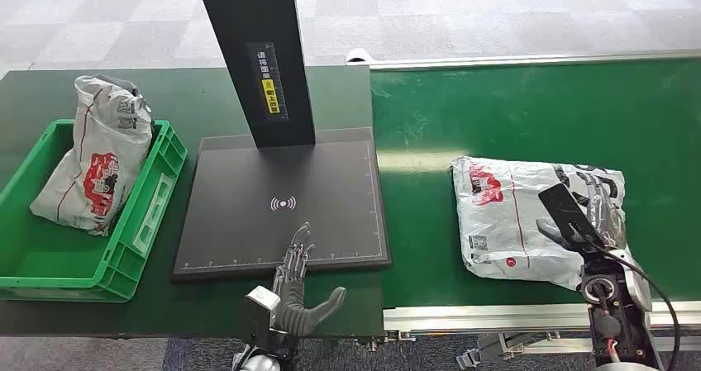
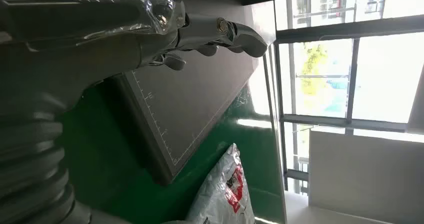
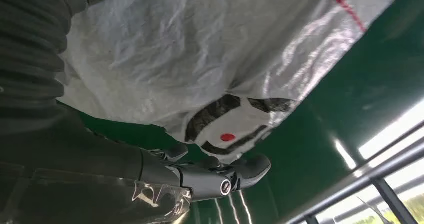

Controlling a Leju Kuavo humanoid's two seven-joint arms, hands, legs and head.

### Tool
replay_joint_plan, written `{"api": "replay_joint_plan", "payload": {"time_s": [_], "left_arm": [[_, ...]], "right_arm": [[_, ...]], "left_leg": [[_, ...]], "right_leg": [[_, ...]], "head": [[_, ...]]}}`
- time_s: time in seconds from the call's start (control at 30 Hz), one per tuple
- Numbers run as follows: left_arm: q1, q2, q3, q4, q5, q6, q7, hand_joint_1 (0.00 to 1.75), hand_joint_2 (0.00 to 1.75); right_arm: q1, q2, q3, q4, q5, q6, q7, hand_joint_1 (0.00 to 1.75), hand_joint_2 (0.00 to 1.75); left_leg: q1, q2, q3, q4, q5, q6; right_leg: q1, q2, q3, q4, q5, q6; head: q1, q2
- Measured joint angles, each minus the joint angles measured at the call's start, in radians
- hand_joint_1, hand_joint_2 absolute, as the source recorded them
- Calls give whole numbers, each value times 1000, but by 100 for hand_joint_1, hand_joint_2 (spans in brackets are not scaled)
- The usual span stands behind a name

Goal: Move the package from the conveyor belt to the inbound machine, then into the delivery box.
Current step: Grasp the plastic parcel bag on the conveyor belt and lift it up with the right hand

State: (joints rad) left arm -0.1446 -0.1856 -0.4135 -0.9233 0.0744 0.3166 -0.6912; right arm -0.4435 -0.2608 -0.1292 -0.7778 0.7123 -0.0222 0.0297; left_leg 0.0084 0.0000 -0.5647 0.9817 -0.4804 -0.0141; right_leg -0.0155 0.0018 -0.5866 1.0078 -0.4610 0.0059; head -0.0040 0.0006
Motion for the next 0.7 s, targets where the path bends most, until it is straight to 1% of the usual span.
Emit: {"api": "replay_joint_plan", "payload": {"time_s": [0.07,0.17,0.27,0.37,0.5,0.6,0.7], "left_arm": [[-3,-1,-3,3,-3,-1,4,0,175],[-11,-3,-7,9,-9,7,14,0,175],[-11,-3,-4,6,-22,36,24,0,175],[0,2,3,-20,-71,70,46,0,175],[32,20,18,-75,-186,82,92,0,175],[54,37,41,-108,-244,68,104,0,175],[72,48,65,-144,-268,51,105,0,175]], "right_arm": [[-19,-13,-2,55,17,33,12,0,175],[-62,-36,-3,198,57,96,47,0,175],[-99,-34,-2,293,86,114,86,0,175],[-134,-20,-2,350,108,126,119,2,175],[-156,3,-1,386,120,116,140,173,175],[-163,18,-1,395,121,82,132,175,175],[-171,36,-2,396,117,36,98,175,175]], "left_leg": [[0,0,0,0,0,0],[0,0,0,1,0,0],[0,0,0,0,0,0],[1,0,0,0,0,0],[1,1,0,0,0,0],[1,1,0,0,0,0],[1,1,1,0,0,0]], "right_leg": [[0,0,0,0,0,0],[0,0,0,0,1,1],[0,0,0,0,1,1],[1,0,0,0,0,1],[2,0,0,0,0,1],[2,0,1,0,0,1],[1,0,1,0,0,1]], "head": [[0,0],[0,0],[-1,0],[-1,0],[0,0],[0,0],[0,0]]}}
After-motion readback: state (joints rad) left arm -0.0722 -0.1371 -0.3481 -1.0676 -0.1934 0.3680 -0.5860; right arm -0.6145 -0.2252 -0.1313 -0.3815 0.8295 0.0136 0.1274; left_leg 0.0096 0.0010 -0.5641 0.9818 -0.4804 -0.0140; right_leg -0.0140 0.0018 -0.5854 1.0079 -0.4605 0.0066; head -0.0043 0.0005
